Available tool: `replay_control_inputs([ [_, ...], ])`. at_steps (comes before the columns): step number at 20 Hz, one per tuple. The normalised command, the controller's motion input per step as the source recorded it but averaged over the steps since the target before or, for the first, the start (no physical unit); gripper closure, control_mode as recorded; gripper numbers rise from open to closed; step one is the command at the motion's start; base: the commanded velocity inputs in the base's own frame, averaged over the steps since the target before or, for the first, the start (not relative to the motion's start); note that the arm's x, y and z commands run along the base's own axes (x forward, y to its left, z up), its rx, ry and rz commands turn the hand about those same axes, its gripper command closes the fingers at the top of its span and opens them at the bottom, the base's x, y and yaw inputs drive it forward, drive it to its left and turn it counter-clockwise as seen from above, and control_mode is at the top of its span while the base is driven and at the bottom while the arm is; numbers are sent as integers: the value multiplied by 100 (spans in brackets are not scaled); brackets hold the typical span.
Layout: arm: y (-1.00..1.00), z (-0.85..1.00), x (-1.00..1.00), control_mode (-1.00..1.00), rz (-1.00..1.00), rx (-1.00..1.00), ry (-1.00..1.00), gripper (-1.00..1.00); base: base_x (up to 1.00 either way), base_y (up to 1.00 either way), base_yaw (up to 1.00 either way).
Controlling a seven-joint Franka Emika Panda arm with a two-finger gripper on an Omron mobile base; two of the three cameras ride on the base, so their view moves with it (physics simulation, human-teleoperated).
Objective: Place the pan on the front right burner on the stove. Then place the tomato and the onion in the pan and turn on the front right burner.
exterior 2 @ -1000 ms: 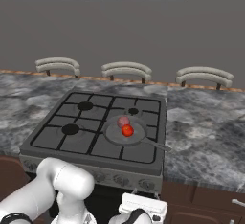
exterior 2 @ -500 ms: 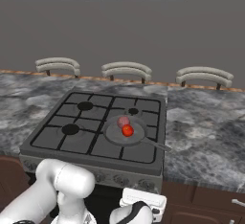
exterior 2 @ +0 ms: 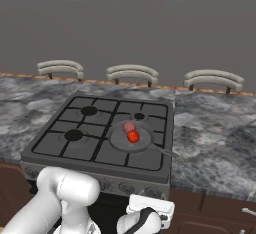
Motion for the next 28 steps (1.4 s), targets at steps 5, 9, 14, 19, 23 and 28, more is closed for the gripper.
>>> replay_control_inputs([
  [5, -27, 0, 4, -100, 3, 0, 0, -100, 0, 0, 0],
  [9, -12, -1, 0, -100, 2, 0, 0, -100, 0, 0, 0],
  [14, 3, 0, 0, -100, 0, 0, -1, 100, 0, 0, 0],
  [19, 9, 0, 0, -100, 0, 0, -3, 100, 0, 0, 0],
  [23, 3, 0, 0, -100, 0, 0, -4, 100, 0, 0, 0],
  [28, 1, 0, 0, -100, 0, 0, -2, 100, 0, 0, 0],
])
